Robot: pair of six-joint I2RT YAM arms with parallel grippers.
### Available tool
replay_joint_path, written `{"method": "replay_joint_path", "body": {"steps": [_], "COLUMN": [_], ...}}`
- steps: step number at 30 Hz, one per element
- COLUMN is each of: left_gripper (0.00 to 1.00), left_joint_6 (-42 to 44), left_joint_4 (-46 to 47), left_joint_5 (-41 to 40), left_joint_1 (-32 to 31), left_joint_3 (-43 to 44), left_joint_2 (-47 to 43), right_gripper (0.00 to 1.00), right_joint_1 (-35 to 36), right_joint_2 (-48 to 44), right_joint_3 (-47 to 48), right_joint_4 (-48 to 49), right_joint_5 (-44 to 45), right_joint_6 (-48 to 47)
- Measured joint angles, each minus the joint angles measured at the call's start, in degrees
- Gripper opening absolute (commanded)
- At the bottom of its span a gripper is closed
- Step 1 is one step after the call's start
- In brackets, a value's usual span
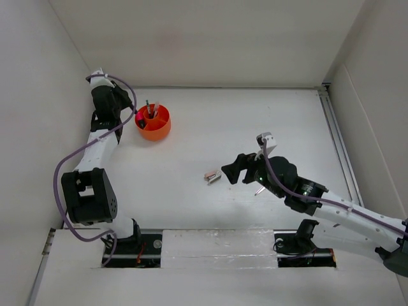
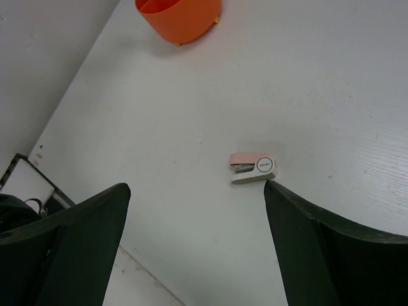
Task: Sort the stationery into containers
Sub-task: Place the pen in the storage box.
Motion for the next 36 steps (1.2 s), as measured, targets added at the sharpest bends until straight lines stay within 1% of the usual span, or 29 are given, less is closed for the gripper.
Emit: {"method": "replay_joint_path", "body": {"steps": [3, 6, 10, 13, 24, 36], "left_gripper": [0.00, 0.00, 0.00, 0.00, 0.00, 0.00], "left_joint_6": [1.3, 2.1, 2.4, 2.4, 3.2, 3.0], "left_joint_4": [2.7, 4.7, 5.3, 4.9, 5.7, 6.0], "left_joint_5": [-0.3, -0.5, 0.3, 0.3, 0.2, 0.8], "left_joint_1": [0.0, 0.0, 0.0, 0.0, 0.0, 0.0], "left_joint_3": [-0.9, -1.0, -1.1, -1.3, -1.4, -2.4], "left_joint_2": [0.4, 2.6, 6.9, 8.5, 8.5, 8.6], "right_gripper": [0.92, 0.92, 0.92, 0.92, 0.92, 0.92], "right_joint_1": [0.0, 0.0, 0.0, 0.0, 0.4, 0.4], "right_joint_2": [0.0, -0.1, -0.2, -0.5, -0.8, -3.1], "right_joint_3": [-0.8, -1.7, -1.8, -1.8, -1.8, -1.8], "right_joint_4": [-0.9, -1.6, -2.6, -2.8, -3.1, -4.0], "right_joint_5": [0.0, 0.0, -0.2, -0.2, -0.2, -0.2], "right_joint_6": [0.3, 0.8, 1.2, 1.4, 1.9, 2.3]}}
